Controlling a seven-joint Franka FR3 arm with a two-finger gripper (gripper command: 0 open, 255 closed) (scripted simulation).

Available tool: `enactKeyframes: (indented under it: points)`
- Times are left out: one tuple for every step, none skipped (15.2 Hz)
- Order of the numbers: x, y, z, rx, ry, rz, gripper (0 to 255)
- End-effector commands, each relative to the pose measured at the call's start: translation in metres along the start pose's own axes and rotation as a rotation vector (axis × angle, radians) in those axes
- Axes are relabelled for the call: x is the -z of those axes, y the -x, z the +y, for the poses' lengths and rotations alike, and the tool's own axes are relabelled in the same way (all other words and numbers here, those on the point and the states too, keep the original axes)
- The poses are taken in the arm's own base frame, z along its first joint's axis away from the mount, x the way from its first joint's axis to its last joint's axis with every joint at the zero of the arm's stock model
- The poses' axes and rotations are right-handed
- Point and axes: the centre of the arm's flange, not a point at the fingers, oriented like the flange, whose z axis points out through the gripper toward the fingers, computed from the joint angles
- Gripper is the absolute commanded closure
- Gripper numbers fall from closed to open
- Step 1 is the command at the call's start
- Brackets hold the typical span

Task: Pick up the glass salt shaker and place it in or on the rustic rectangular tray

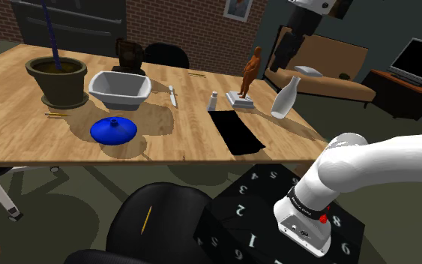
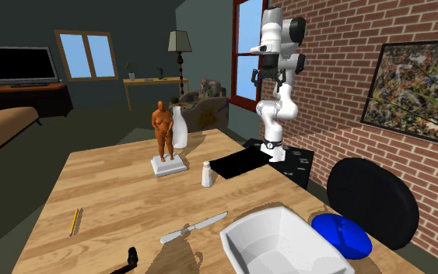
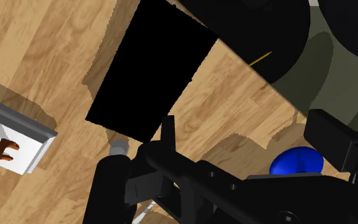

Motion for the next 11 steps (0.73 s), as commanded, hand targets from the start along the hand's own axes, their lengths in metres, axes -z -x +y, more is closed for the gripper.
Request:
enactKeyframes:
  points:
    - [0.0, 0.0, 0.0, 0.0, 0.0, 0.0, 0]
    - [-0.008, -0.01, 0.004, -0.006, 0.005, -0.002, 0]
    - [-0.016, -0.019, 0.007, -0.012, 0.009, -0.004, 0]
    - [-0.024, -0.029, 0.011, -0.018, 0.014, -0.006, 0]
    - [-0.033, -0.039, 0.015, -0.024, 0.018, -0.008, 0]
    - [-0.041, -0.048, 0.019, -0.029, 0.023, -0.01, 0]
    - [-0.049, -0.058, 0.024, -0.035, 0.027, -0.012, 0]
    - [-0.057, -0.067, 0.028, -0.041, 0.032, -0.014, 0]
    - [-0.065, -0.077, 0.032, -0.047, 0.036, -0.016, 0]
    - [-0.073, -0.086, 0.037, -0.053, 0.041, -0.018, 0]
    - [-0.082, -0.095, 0.041, -0.059, 0.046, -0.02, 0]
